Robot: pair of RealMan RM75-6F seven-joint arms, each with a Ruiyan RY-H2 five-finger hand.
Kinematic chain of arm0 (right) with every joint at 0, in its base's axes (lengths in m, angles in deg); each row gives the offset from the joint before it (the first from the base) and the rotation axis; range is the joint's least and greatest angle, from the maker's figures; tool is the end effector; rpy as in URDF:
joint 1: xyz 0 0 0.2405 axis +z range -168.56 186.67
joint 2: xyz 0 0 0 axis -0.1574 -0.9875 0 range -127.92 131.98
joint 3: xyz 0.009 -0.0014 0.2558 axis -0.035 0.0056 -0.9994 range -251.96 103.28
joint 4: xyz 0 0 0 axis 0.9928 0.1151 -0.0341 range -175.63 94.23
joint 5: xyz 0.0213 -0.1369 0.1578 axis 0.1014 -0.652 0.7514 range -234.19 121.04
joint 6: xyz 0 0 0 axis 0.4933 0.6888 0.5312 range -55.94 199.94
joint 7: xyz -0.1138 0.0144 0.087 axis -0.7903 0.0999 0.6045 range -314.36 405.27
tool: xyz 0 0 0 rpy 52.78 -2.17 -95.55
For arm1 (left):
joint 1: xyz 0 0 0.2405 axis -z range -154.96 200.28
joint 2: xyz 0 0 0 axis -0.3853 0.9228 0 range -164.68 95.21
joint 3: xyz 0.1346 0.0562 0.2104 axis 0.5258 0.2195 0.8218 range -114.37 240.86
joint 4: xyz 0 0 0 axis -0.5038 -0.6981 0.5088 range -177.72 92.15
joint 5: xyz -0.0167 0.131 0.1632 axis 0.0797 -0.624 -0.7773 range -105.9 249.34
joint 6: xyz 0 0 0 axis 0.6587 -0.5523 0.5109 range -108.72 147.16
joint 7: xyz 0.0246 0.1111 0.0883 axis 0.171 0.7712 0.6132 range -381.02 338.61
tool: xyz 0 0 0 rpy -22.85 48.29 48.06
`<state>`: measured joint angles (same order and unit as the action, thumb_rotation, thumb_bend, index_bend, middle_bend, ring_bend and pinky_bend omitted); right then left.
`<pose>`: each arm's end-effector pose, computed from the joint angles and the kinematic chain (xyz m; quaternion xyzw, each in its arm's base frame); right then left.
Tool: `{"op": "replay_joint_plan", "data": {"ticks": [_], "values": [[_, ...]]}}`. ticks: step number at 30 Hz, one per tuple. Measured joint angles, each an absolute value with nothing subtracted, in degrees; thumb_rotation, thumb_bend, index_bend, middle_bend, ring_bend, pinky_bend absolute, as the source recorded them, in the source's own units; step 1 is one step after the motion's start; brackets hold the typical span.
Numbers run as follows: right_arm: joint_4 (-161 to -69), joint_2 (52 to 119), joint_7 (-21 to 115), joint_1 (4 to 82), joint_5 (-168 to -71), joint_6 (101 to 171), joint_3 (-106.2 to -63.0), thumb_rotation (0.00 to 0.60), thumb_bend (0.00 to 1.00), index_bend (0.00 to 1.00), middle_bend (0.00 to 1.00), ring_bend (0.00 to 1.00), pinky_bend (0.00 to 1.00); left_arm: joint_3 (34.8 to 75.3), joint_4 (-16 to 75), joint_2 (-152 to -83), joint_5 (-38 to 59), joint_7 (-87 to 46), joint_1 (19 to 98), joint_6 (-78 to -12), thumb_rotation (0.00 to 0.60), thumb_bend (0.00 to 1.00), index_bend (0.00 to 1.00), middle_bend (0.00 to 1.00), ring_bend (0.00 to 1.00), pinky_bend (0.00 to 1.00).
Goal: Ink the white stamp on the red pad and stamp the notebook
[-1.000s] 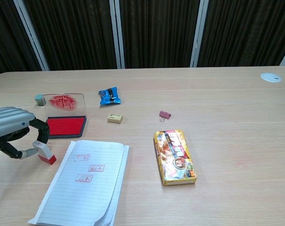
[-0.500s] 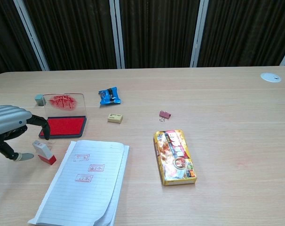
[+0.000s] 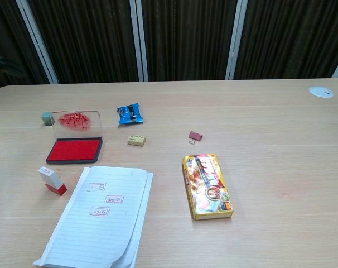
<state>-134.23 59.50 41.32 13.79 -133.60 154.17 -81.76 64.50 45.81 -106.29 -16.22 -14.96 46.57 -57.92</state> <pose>-0.3294 -0.1955 0.2096 0.5657 -0.3641 0.3282 0.6631 -0.2476 0.2575 0.0927 -0.7176 -0.3063 -0.4041 0.4774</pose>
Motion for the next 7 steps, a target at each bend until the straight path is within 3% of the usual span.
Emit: {"op": "replay_joint_plan", "data": {"ticks": [7], "values": [[-135.61, 58.4, 42.65, 13.57, -135.53, 155.08, -81.47, 0.6, 0.0, 0.0, 0.0, 0.0, 0.0, 64.71, 59.82, -98.78, -13.31, -4.79, 39.74, -64.26, 0.6, 0.0, 0.0, 0.0, 0.0, 0.0]]}}
